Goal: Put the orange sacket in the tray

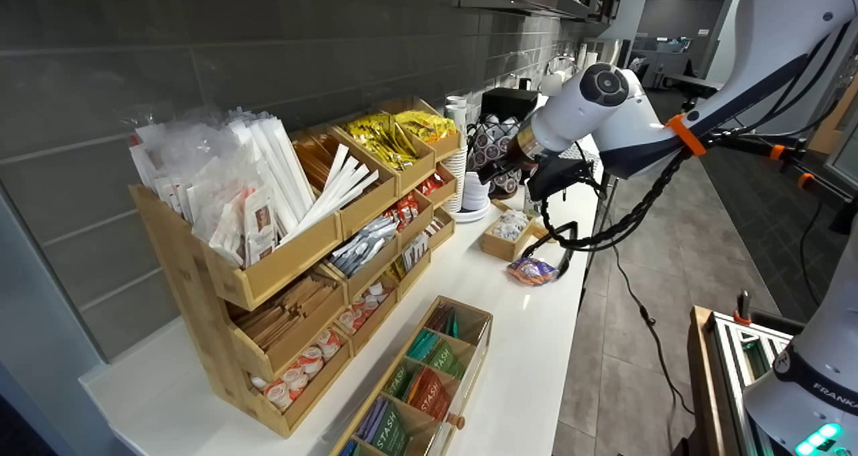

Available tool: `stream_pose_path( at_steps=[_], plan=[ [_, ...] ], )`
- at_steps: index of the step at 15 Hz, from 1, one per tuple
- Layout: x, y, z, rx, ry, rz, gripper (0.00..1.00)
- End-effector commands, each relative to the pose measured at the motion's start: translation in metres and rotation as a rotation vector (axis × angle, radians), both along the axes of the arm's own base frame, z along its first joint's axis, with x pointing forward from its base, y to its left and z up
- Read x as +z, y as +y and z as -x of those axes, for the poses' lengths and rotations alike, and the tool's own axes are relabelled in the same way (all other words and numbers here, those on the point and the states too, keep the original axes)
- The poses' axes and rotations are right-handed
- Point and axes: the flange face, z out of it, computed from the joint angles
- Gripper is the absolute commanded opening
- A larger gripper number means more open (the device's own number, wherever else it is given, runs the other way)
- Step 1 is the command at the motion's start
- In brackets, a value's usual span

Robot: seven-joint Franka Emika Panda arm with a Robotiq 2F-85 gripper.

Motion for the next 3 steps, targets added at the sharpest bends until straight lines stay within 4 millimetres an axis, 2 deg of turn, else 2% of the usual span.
stream_pose_path(
  at_steps=[1, 3],
  plan=[
    [0.0000, -0.0006, 0.0002, 0.002, 0.003, -0.001, 1.00],
    [-0.0001, -0.0014, 0.0003, 0.004, 0.007, 0.000, 1.00]
  ],
)
